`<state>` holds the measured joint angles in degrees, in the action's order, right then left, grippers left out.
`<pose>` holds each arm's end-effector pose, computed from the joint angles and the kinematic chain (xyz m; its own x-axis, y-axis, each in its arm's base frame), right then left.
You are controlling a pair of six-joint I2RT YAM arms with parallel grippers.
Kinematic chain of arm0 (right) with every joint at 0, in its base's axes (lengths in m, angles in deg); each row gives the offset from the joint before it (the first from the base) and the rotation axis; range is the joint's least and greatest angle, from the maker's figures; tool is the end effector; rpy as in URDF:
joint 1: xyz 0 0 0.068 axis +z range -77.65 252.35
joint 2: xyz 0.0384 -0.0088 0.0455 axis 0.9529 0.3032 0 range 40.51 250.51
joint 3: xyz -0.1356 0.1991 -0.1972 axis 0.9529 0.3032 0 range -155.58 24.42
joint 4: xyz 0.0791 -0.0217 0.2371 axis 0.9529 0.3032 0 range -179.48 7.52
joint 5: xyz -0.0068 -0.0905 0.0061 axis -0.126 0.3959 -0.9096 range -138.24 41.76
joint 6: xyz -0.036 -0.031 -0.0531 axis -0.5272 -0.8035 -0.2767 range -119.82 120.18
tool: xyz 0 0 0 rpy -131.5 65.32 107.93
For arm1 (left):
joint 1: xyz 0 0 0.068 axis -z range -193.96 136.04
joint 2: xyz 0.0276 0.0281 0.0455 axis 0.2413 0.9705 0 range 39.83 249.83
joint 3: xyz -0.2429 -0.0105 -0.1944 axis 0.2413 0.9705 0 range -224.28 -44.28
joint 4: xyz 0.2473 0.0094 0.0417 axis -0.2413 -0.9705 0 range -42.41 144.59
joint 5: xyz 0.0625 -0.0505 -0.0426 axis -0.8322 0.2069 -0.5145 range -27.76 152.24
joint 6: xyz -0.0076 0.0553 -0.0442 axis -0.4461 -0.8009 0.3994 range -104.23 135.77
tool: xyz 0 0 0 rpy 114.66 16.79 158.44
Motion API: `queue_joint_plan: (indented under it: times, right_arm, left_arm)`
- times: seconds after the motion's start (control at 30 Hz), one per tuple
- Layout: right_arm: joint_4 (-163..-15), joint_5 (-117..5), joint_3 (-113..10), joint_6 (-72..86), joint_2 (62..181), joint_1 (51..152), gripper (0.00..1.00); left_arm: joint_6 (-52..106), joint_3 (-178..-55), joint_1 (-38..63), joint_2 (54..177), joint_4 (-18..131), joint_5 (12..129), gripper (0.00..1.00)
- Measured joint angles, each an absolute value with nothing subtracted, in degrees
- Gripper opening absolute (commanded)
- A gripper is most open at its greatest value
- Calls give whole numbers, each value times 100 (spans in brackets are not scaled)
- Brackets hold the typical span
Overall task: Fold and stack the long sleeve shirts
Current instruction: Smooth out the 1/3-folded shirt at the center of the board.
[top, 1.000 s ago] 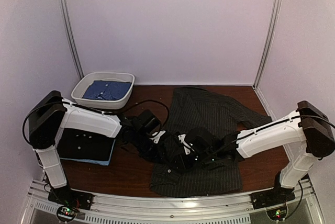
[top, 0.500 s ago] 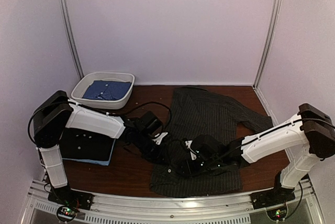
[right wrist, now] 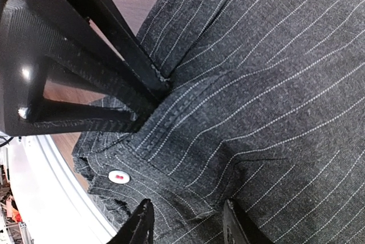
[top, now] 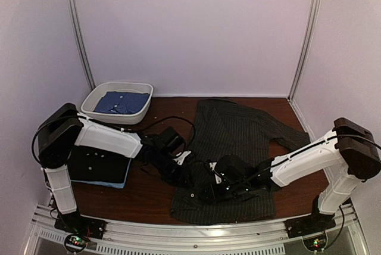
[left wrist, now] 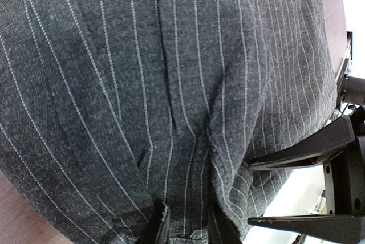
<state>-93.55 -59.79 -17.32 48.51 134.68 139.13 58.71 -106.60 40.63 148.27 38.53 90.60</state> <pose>0.1152 0.2982 0.1694 -0.9077 -0.2593 -0.3299 -0.4133 0.6886 0.5958 0.1975 -0.3258 0.1636 -0.9512 0.3035 -0.0555 0.2700 0.7320 -0.6256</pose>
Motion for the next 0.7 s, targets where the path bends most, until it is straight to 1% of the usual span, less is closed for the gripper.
queue_joint_plan:
  times: [0.13, 0.2, 0.27, 0.33, 0.5, 0.6, 0.7]
  right_arm:
    - [-9401, -6025, -1732, 4921, 13481, 13913, 44]
    - [-9488, -6075, -1732, 4969, 13536, 13913, 41]
    - [-9550, -6117, -1732, 4989, 13608, 13915, 36]
    - [-9569, -6135, -1743, 4985, 13632, 13913, 27]
    - [-9397, -6150, -1953, 4989, 13625, 13920, 9]
    - [-9132, -6137, -2141, 4926, 13553, 13920, 1]
    - [-8820, -6124, -2344, 4819, 13411, 13920, 0]
  left_arm:
    - [5871, -10640, 4063, 14827, 3875, 9068, 25]
    - [5871, -10640, 4065, 14827, 3882, 9075, 25]
    - [5871, -10636, 4065, 14827, 3903, 9077, 25]
    - [5871, -10621, 4065, 14827, 3932, 9079, 25]
    - [5871, -10577, 4063, 14827, 3965, 9105, 25]
    - [5867, -10577, 4063, 14827, 3971, 9136, 25]
    - [5849, -10577, 4063, 14827, 3971, 9156, 25]
